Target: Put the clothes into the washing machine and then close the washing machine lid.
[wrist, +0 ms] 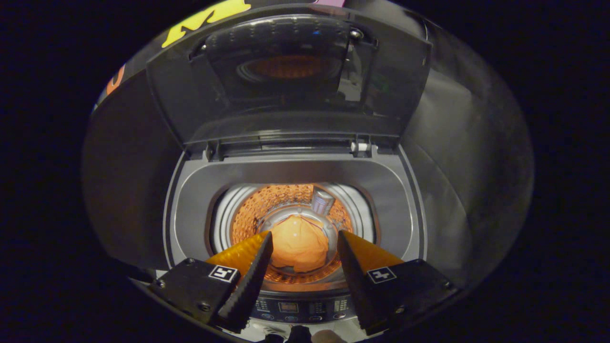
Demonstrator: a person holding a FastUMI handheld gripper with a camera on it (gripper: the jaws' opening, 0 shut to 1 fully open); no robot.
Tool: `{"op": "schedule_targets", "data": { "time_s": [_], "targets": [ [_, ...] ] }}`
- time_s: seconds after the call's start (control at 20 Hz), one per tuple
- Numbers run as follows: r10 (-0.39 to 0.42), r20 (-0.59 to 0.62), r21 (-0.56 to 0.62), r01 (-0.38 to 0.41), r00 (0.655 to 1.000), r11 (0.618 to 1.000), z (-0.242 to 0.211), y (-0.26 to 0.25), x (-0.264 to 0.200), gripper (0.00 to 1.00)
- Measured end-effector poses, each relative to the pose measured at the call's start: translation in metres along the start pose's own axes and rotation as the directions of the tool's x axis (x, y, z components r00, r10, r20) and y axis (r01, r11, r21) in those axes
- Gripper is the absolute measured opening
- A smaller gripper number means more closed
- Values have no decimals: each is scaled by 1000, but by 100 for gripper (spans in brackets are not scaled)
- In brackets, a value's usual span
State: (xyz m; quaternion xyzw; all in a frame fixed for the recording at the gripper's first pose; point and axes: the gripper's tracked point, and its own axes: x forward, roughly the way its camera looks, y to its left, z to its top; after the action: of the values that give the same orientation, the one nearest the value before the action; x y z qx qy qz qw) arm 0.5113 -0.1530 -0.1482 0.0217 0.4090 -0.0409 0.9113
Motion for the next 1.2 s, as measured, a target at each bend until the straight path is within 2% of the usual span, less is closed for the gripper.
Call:
{"op": "schedule_targets", "data": {
  "time_s": [0.3,0.5,0.8,1.1,1.2],
  "targets": [
    [-2,164,-13,4,986,1000,46,-1,-46,84],
    [9,285,-30,0,959,1000,82,7,-92,84],
    [31,404,-45,-14,914,999,133,21,-138,85],
    [45,484,-66,-14,874,998,187,37,-164,85],
    [49,497,-57,-24,866,998,205,33,-160,84]
  ]
}}
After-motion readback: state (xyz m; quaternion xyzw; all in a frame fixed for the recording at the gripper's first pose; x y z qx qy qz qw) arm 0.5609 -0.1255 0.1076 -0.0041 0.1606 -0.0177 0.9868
